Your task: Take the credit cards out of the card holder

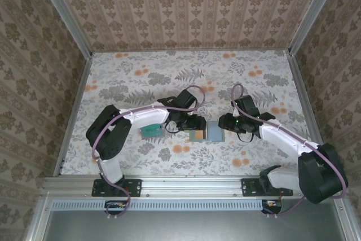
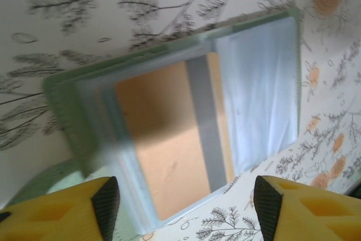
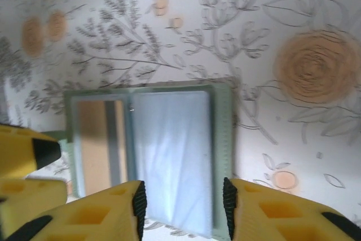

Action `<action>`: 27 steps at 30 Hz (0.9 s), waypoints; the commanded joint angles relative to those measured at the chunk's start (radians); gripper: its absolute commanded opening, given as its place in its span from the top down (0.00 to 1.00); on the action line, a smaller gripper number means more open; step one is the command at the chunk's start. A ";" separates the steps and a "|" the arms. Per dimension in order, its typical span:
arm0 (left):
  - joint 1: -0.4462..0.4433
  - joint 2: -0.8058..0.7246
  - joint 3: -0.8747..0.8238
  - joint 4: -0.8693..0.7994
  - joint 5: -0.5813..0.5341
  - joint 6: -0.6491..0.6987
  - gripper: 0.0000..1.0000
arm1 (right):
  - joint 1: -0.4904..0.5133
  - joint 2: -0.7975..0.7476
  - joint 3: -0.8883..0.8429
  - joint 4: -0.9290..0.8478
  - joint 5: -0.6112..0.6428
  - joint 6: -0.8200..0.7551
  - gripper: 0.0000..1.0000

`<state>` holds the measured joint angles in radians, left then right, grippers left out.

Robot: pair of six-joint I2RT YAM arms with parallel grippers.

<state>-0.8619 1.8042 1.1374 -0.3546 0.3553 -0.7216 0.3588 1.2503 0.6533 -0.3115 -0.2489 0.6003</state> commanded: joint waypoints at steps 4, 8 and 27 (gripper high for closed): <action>0.008 -0.010 -0.021 -0.014 -0.029 0.008 0.60 | 0.059 0.107 0.043 0.096 -0.172 0.022 0.68; 0.008 0.006 -0.021 -0.012 -0.033 0.007 0.67 | 0.081 0.185 0.042 0.156 -0.215 0.059 0.72; -0.012 0.052 -0.031 0.004 -0.025 -0.014 0.73 | 0.086 0.298 0.023 0.203 -0.215 0.078 0.79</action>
<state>-0.8646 1.8435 1.1107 -0.3481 0.3328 -0.7219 0.4423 1.5322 0.6746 -0.1108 -0.4538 0.6636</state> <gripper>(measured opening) 0.269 0.216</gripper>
